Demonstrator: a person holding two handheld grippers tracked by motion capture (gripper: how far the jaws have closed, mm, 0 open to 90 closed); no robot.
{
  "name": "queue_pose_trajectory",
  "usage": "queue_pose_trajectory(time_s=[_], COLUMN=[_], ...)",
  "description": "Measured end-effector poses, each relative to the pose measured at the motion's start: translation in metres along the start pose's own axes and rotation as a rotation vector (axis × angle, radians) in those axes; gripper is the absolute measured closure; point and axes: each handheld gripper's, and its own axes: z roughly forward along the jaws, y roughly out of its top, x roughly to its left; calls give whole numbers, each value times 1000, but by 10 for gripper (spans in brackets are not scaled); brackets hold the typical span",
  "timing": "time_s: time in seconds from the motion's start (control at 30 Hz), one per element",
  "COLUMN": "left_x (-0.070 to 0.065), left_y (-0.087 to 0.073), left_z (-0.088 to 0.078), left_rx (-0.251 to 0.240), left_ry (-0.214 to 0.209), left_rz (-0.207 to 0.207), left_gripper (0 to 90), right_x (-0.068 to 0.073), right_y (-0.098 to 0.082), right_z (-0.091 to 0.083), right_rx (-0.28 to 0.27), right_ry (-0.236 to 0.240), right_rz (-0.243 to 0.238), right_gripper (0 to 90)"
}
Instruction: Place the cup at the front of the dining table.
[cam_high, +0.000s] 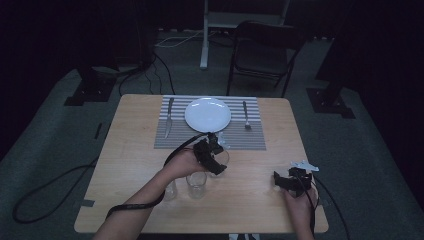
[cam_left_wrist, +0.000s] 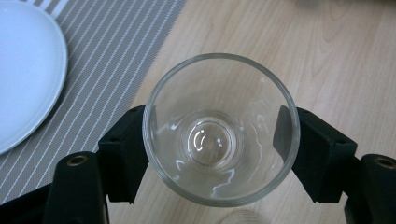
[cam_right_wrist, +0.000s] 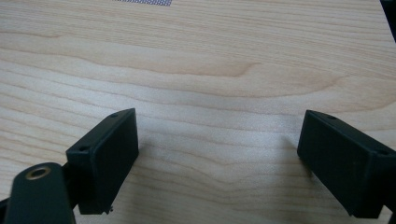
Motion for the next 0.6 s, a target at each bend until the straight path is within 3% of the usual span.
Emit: queue_pose_trajectory(time_s=[0.47, 0.6], left_x=[26, 31], left_y=[-21, -26], left_z=[-21, -24], left_rx=[-13, -1], left_ry=[65, 100], left_rz=[-89, -102], left_gripper=[286, 286], right_x=[0, 0], right_y=[0, 0], right_z=[0, 0], right_rx=[0, 0], right_ry=[0, -1], right_rz=[-1, -1], right_gripper=[124, 124])
